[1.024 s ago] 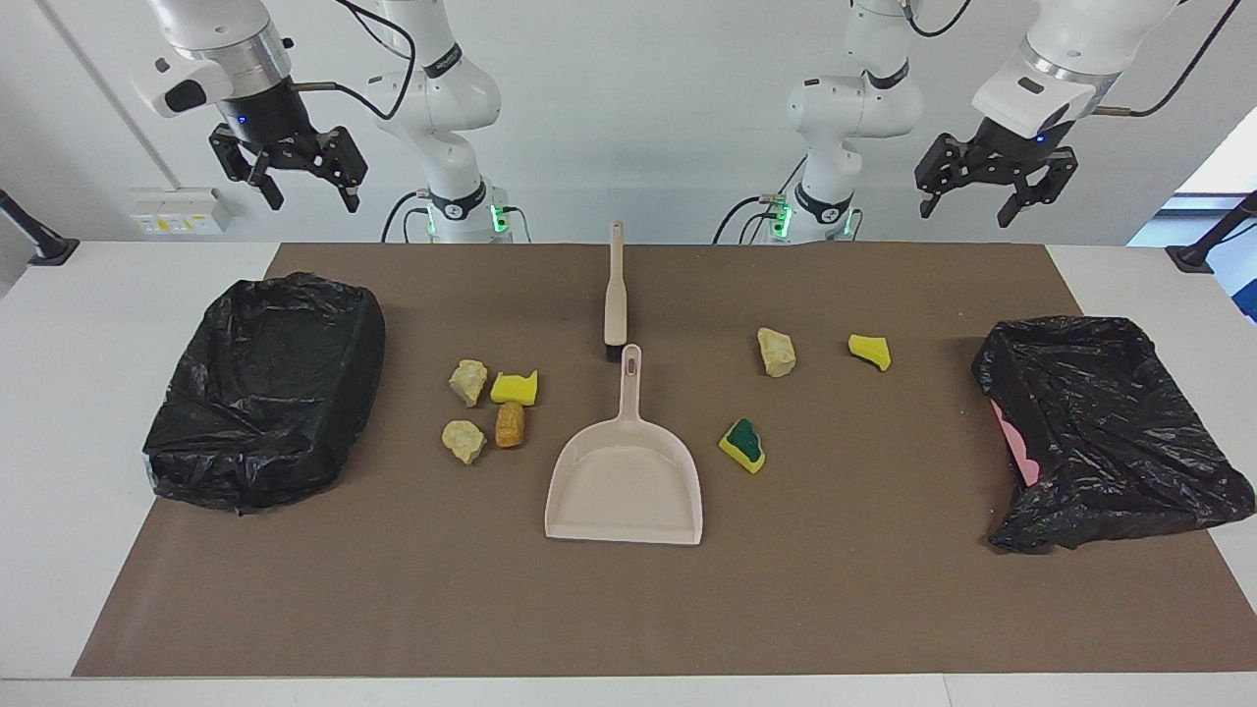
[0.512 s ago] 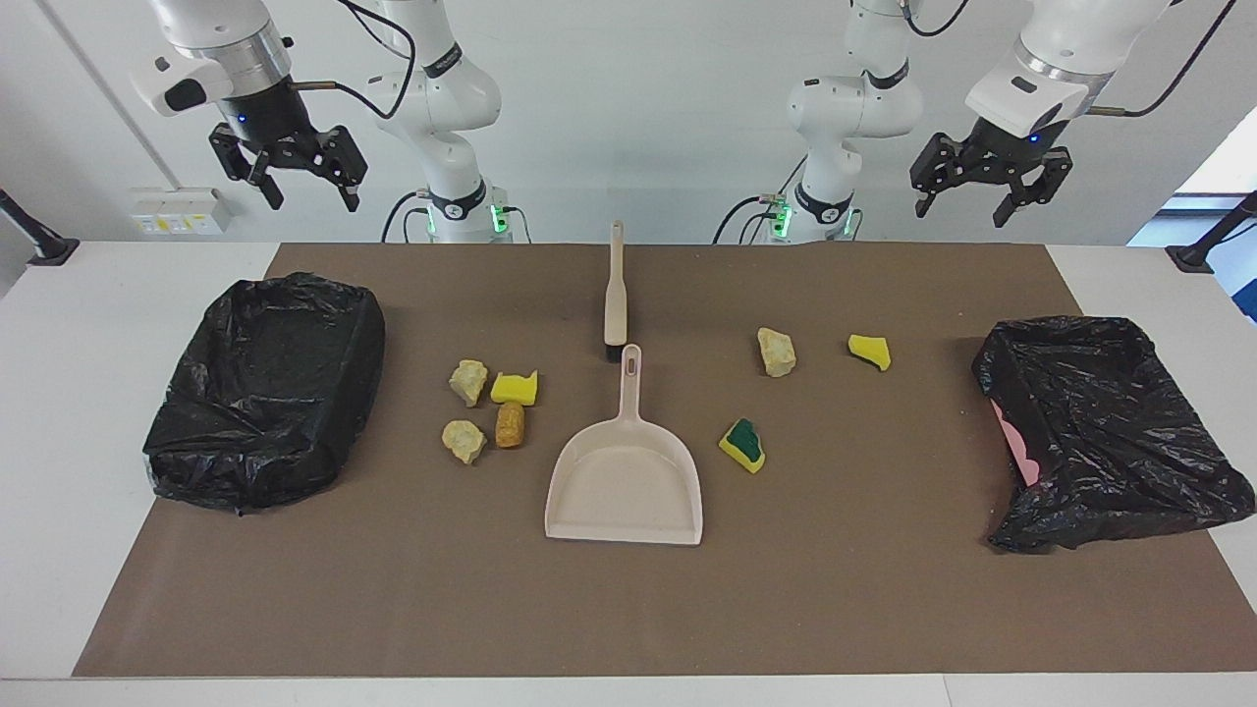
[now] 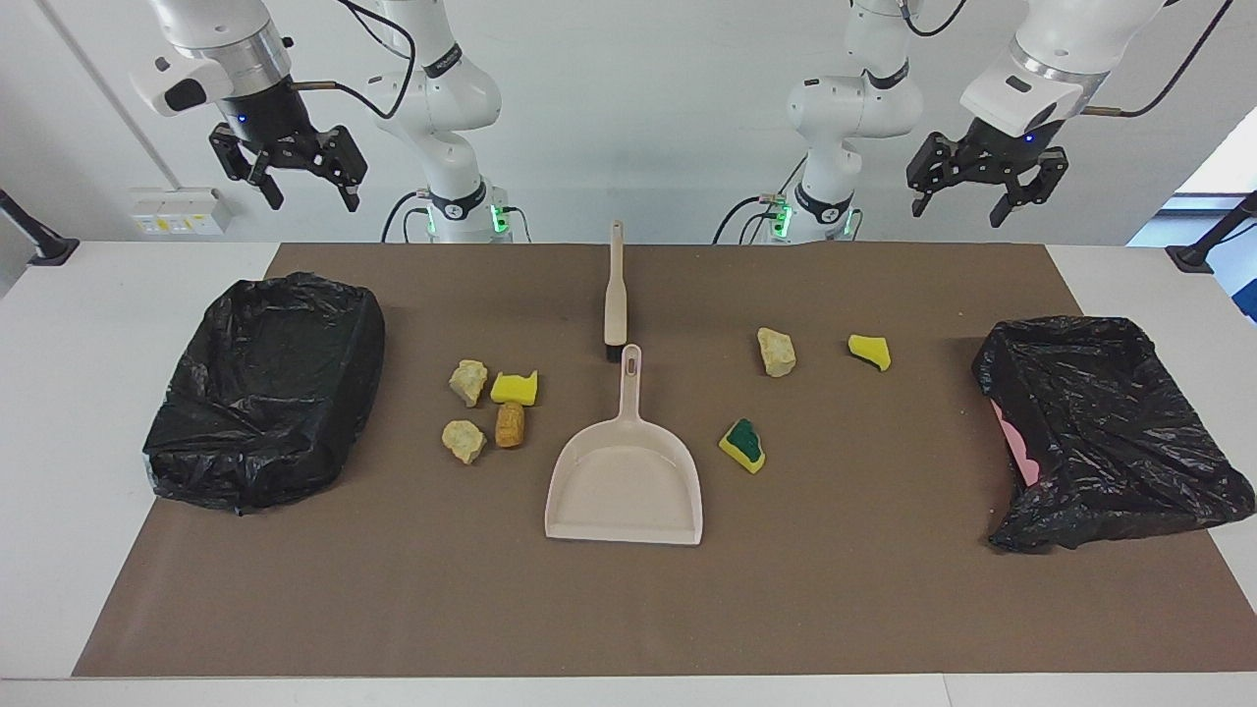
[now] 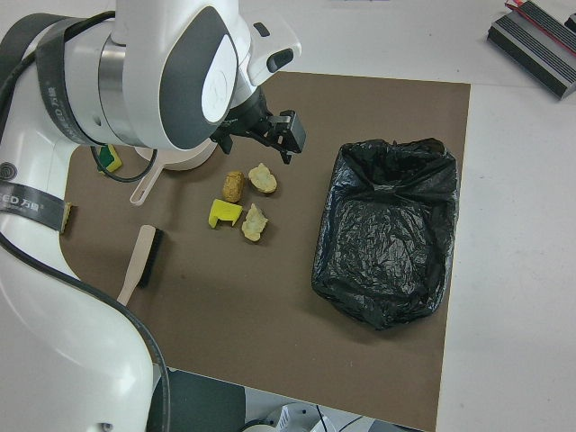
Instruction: Sweep and dump trash in bin
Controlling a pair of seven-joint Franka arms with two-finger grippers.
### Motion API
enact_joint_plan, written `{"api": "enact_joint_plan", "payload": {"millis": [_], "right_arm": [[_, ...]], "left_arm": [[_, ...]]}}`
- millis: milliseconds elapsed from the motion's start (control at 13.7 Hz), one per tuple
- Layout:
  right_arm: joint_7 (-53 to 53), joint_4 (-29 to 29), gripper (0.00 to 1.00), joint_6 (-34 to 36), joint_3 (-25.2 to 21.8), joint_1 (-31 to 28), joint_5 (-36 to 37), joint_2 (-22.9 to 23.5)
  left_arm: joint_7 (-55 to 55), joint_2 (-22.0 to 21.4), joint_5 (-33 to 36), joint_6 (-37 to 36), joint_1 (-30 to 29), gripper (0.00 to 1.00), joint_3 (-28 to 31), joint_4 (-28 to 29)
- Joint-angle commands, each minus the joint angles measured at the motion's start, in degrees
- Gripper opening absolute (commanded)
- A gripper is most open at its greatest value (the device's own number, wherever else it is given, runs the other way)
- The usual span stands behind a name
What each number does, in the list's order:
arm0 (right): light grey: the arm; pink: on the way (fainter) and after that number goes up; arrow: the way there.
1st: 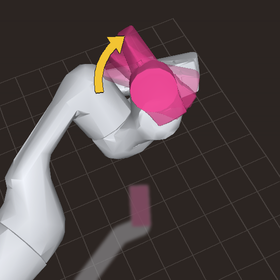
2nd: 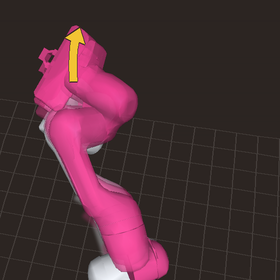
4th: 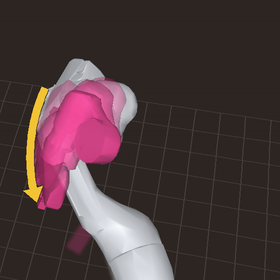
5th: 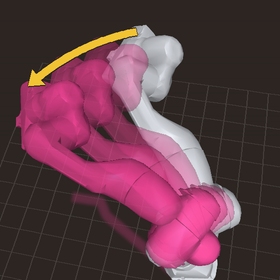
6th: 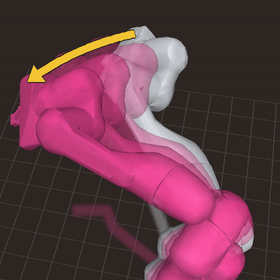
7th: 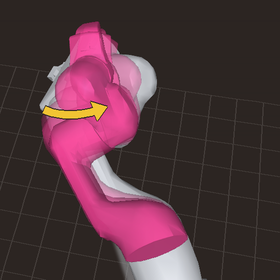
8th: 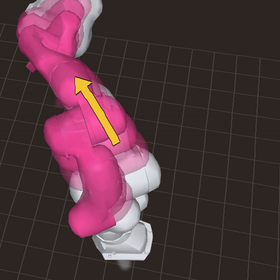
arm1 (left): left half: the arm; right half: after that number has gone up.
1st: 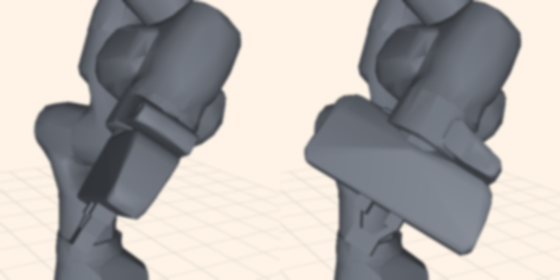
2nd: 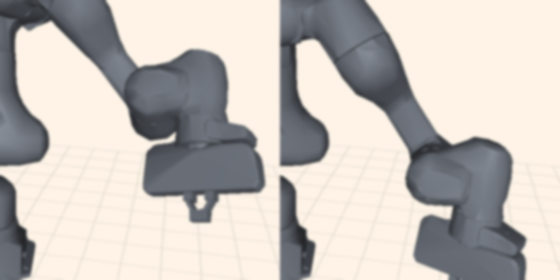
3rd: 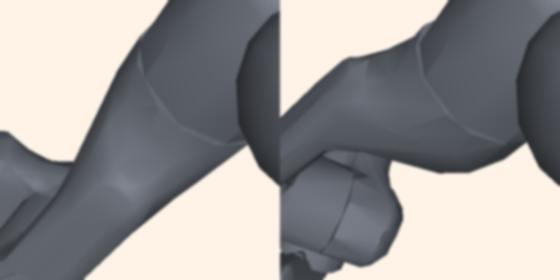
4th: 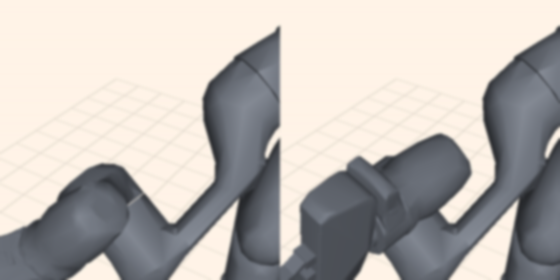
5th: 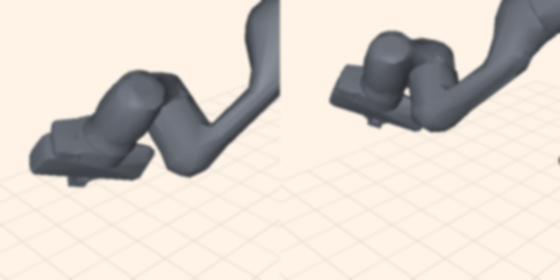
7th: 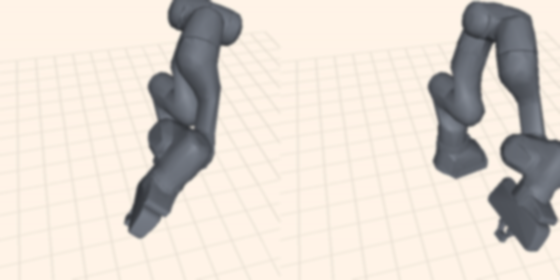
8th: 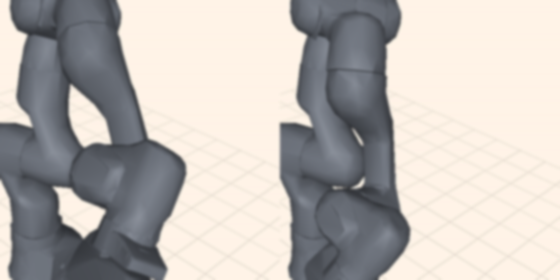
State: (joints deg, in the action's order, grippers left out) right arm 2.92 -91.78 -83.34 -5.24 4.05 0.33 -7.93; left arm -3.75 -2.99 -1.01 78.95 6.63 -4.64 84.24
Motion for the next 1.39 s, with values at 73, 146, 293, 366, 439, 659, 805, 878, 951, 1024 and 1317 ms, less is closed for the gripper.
{"api": "enact_joint_plan", "payload": {"millis": [73,146,293,366,439,659,805,878,951,1024,1317], "right_arm": [[0.2,-1.7,1.0,0.0,-0.1,-0.4,0.6,-1.7],[0.2,-1.7,1.0,0.0,0.0,-0.4,0.6,-1.6],[0.2,-1.7,1.0,0.0,-0.1,-0.4,0.6,-1.7],[0.2,-1.7,1.0,0.0,0.0,-0.4,0.6,-1.7],[0.2,-1.7,1.0,0.0,0.0,-0.4,0.6,-1.7],[0.2,-1.7,1.0,0.0,-0.1,-0.4,0.6,-1.7],[0.2,-1.7,1.0,0.0,-0.1,-0.4,0.6,-1.7],[0.2,-1.7,1.0,0.0,-0.1,-0.4,0.6,-1.7],[0.2,-1.7,1.0,0.0,0.0,-0.4,0.6,-1.7],[0.2,-1.7,1.0,0.0,-0.1,-0.4,0.6,-1.7],[0.2,-1.8,1.0,0.1,-0.1,-0.5,0.6,-1.7]], "left_arm": [[0.8,-0.9,0.2,-0.2,1.4,1.0,0.3,0.6],[1.5,-1.1,0.2,0.2,2.0,1.0,0.3,0.8],[3.8,-2.3,0.1,1.6,3.7,1.0,0.0,2.6],[5.4,-2.8,0.1,2.3,5.3,1.0,0.0,3.8],[7.1,-3.3,0.1,2.4,6.8,1.0,0.0,4.9],[12.0,-4.7,0.1,2.6,11.5,1.0,-0.1,7.9],[15.1,-7.0,0.0,4.4,15.2,1.0,0.0,12.4],[16.6,-8.9,0.0,6.2,17.6,1.0,0.0,15.9],[18.3,-10.4,0.0,8.2,20.4,1.0,0.0,19.4],[20.9,-10.9,0.0,10.2,23.5,1.0,0.0,21.9],[32.7,-10.9,0.0,18.3,32.5,1.0,-0.1,28.7]]}}
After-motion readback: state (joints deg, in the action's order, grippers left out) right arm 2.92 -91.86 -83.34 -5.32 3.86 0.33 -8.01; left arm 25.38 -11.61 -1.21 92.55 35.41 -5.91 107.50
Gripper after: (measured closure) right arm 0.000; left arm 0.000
